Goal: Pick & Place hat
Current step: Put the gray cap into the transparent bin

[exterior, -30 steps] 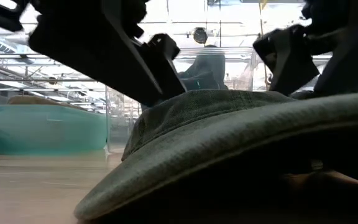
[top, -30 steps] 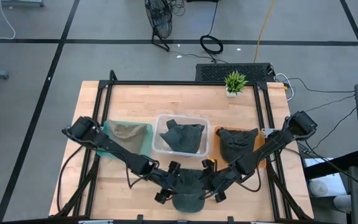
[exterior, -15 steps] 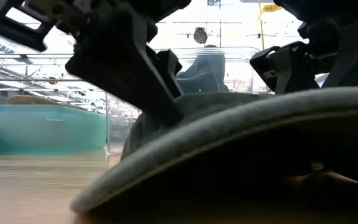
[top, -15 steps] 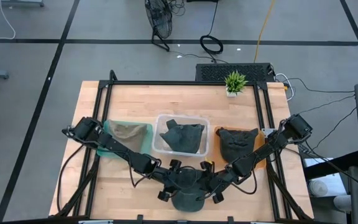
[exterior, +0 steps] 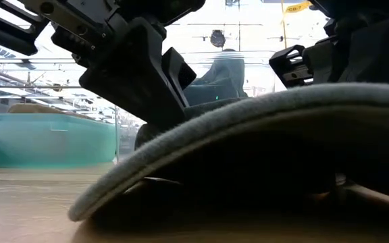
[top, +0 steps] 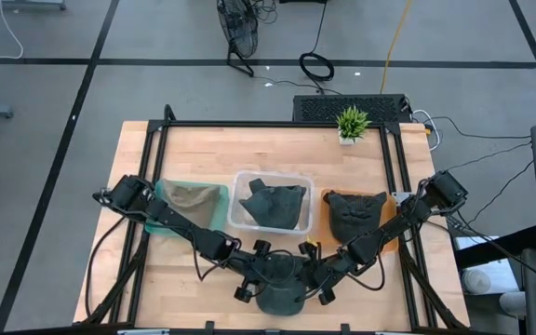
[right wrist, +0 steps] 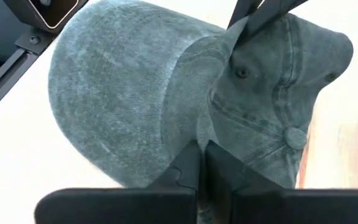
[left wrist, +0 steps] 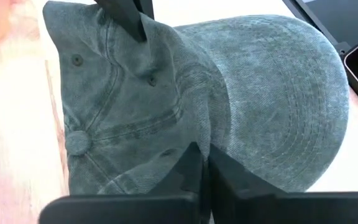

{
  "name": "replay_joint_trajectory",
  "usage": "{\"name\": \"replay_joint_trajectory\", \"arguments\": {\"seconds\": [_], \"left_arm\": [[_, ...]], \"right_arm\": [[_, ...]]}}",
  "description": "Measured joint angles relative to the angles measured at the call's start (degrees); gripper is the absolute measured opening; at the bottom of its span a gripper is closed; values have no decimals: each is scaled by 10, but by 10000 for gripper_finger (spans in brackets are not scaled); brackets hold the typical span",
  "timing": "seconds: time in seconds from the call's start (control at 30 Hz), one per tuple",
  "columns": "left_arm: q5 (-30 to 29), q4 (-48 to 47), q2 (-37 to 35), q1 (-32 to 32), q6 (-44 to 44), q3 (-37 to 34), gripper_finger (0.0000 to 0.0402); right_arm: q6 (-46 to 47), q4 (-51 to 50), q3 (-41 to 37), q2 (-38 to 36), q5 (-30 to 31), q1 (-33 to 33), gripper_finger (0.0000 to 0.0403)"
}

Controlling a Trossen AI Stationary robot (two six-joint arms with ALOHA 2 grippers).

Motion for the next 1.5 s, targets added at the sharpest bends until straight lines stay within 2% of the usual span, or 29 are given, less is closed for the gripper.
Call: {"name": "replay_joint_trajectory", "arguments": {"seconds": [0.23, 0.37, 0.5, 0.63, 0.87, 1.07, 1.3, 1.5], "left_arm": [[0, -8, -25, 0, 3, -1, 21], [2, -21, -66, -4, 3, -1, 7], [-23, -36, -122, -15, 21, -1, 14], [-88, -59, -189, -27, 71, -1, 6], [-233, -92, -273, -39, 205, -1, 15], [-312, -98, -277, -26, 305, 0, 6], [-405, -100, -276, 5, 395, 0, 19], [-416, -115, -276, 36, 445, 0, 7]], "right_arm": [[-49, -6, 15, -19, 10, 3, 1], [-117, -42, 51, -49, 47, 15, 1], [-199, -91, 90, -69, 100, 26, 1], [-299, -114, 109, -80, 154, 23, 1], [-494, -86, 113, -107, 307, 0, 0], [-626, -41, 112, -133, 347, -37, 0], [-690, -35, 112, -136, 399, -85, 0], [-680, -32, 112, -135, 424, -107, 0]]}}
